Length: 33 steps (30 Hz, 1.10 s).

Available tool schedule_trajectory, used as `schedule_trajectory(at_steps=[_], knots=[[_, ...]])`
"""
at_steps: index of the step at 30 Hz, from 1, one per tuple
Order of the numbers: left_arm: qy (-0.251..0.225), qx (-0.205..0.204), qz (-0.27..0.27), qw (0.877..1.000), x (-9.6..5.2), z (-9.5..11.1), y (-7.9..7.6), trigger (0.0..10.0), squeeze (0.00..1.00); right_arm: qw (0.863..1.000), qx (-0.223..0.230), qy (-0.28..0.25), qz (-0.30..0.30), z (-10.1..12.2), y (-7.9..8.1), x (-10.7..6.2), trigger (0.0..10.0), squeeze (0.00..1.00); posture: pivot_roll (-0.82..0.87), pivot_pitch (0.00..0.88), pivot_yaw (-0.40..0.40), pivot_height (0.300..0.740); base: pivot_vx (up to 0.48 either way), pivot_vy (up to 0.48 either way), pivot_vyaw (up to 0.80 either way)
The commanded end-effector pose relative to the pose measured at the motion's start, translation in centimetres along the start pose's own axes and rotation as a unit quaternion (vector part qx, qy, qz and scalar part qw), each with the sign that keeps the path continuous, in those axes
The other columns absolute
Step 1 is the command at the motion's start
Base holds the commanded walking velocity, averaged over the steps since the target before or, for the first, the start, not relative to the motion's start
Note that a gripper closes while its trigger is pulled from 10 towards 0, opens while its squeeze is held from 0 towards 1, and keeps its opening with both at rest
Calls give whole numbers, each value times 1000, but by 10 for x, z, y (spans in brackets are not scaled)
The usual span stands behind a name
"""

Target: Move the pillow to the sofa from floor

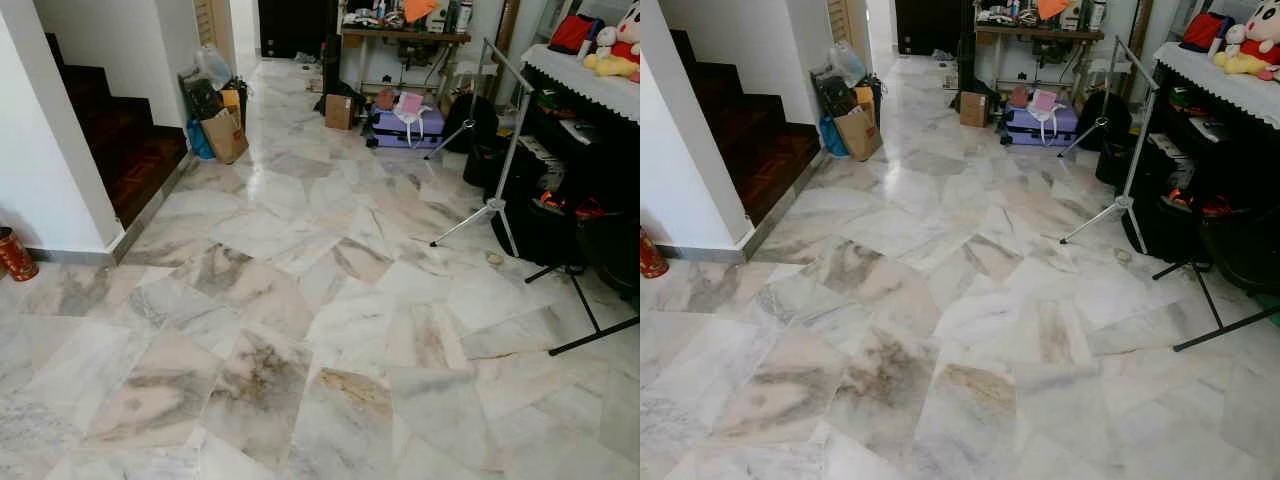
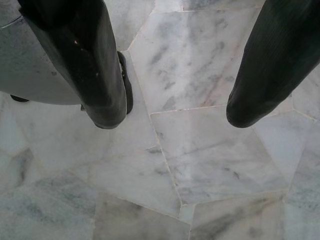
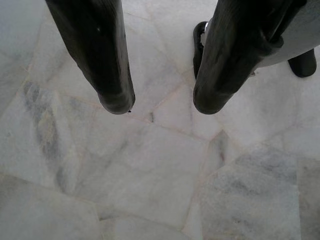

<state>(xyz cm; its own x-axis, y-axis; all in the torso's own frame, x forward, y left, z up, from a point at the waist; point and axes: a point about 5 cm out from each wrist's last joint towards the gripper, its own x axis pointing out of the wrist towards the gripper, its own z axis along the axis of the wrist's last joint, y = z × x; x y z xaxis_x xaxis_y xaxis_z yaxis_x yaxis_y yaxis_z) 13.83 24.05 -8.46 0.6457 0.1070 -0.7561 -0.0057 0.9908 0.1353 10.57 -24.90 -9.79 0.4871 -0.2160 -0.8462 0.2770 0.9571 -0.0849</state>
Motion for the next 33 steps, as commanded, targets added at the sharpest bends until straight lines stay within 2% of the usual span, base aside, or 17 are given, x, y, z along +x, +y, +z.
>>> schedule_trajectory(at_steps=[1,6,11,13,33], knots=[[76,-20,-39,996,9,8,2,10000,0,995,24,2,94,25,50,9,10000,0,7,0,-2,740,0,0,0],[67,-22,-48,996,11,13,-5,10000,0,995,25,0,94,28,54,9,10000,0,10,0,-8,740,0,0,0],[70,-33,-39,996,10,11,-3,10000,0,995,30,2,95,26,56,9,10000,0,19,0,-13,740,0,0,0],[72,-51,-31,996,9,7,-1,10000,0,996,36,16,84,17,52,7,10000,0,21,0,-16,740,0,0,0],[72,-51,-31,996,9,7,-1,10000,0,996,36,16,84,17,52,7,10000,0,21,0,-16,740,0,0,0]])
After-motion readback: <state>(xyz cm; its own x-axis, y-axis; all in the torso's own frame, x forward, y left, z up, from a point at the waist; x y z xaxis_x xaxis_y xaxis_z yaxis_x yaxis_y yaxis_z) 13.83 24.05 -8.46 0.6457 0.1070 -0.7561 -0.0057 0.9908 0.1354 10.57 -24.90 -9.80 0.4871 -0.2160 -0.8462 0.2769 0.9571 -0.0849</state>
